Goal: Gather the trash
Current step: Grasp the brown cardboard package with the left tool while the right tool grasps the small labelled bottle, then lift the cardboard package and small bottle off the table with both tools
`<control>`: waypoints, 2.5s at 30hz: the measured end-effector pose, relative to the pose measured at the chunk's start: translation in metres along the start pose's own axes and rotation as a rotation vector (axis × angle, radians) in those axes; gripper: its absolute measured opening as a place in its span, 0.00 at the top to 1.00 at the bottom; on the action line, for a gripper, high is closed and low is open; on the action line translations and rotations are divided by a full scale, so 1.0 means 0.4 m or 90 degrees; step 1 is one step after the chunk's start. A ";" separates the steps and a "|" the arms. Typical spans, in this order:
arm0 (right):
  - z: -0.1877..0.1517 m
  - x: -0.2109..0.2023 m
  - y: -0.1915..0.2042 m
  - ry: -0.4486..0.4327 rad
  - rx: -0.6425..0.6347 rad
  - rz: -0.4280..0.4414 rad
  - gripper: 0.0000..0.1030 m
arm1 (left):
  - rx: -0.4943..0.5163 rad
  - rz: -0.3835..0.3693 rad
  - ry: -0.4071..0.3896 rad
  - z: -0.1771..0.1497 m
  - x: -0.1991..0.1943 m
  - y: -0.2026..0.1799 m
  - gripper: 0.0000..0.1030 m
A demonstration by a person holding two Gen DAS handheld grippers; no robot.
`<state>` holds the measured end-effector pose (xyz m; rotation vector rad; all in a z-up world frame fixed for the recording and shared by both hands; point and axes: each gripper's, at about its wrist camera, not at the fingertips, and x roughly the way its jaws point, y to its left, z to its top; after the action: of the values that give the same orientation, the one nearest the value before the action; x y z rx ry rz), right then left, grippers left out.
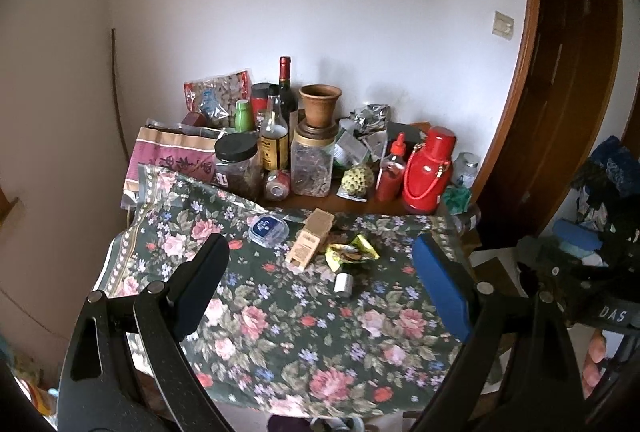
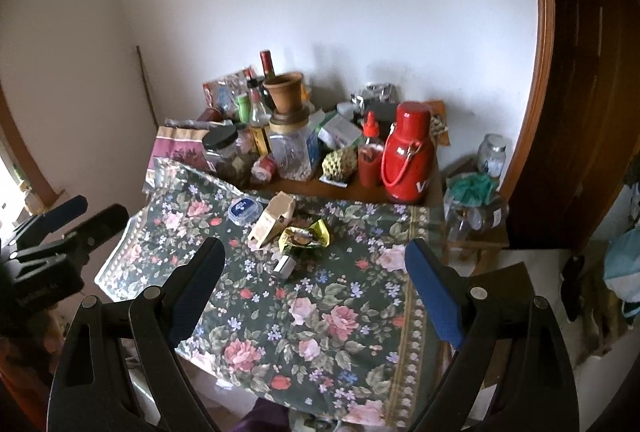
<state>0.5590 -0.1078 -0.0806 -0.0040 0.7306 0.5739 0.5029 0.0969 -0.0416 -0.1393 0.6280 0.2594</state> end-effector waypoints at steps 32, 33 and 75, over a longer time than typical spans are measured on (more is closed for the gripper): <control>-0.158 0.719 0.122 0.303 0.066 -0.099 0.72 | 0.076 -0.085 0.273 -0.071 0.718 0.214 0.10; -0.160 0.716 0.121 0.300 0.064 -0.099 0.73 | 0.081 -0.091 0.277 -0.075 0.730 0.205 0.10; -0.177 0.545 -0.042 0.285 0.123 -0.088 0.75 | 0.084 -0.104 0.267 -0.033 0.697 0.076 1.00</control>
<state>0.6536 -0.0285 -0.2746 -0.0030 1.2096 0.3695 0.7039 0.1781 -0.2198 -0.1175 1.0430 0.0279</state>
